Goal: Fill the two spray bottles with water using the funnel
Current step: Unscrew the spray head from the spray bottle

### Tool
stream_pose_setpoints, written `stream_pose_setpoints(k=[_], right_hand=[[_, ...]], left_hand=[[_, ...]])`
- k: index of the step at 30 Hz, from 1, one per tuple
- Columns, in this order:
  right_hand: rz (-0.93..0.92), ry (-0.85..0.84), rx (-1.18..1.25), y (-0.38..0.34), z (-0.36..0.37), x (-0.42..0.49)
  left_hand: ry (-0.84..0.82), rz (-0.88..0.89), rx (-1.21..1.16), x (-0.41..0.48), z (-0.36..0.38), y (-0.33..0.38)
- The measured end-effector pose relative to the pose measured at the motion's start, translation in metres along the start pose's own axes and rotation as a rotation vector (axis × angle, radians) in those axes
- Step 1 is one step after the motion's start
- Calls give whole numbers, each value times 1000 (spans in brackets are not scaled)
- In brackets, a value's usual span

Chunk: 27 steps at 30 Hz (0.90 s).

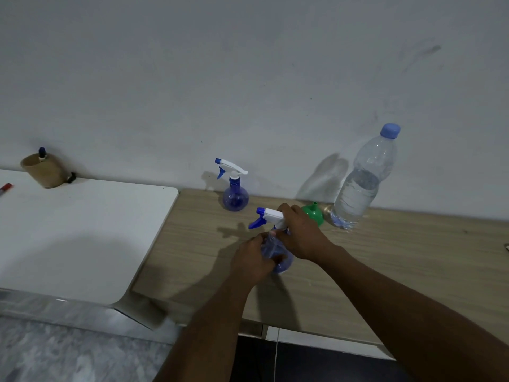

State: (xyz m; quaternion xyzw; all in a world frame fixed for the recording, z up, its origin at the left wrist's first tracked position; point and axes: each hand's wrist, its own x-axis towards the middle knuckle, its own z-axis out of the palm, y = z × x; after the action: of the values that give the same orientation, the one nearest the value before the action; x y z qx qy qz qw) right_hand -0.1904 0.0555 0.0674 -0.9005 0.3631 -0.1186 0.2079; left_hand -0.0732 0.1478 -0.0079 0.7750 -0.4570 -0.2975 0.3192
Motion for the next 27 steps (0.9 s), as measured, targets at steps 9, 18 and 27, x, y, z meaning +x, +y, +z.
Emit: stream_pose_setpoints(k=[9, 18, 27], right_hand=[[37, -34, 79, -2, -2, 1], [48, -11, 77, 4, -2, 0], [56, 59, 40, 6, -2, -3]], left_hand=[[-3, -22, 10, 0, 1, -3], [0, -16, 3, 0, 2, -5], [2, -21, -2, 0, 1, -4]])
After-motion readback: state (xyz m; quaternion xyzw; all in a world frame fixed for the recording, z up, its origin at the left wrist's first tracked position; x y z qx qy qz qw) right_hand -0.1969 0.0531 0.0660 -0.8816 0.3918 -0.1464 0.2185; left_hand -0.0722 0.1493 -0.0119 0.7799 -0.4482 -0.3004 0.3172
